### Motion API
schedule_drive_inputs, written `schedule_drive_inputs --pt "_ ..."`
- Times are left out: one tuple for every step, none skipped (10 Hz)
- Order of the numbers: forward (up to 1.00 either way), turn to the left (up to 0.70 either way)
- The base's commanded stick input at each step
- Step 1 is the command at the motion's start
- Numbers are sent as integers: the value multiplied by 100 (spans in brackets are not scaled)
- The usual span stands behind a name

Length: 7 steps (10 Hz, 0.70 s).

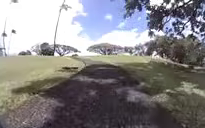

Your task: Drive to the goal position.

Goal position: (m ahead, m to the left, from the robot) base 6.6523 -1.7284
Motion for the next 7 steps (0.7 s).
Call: schedule_drive_inputs --pt "70 0" --pt "70 0" --pt "70 0" --pt "70 0" --pt "70 0" --pt "70 0" --pt "70 0"
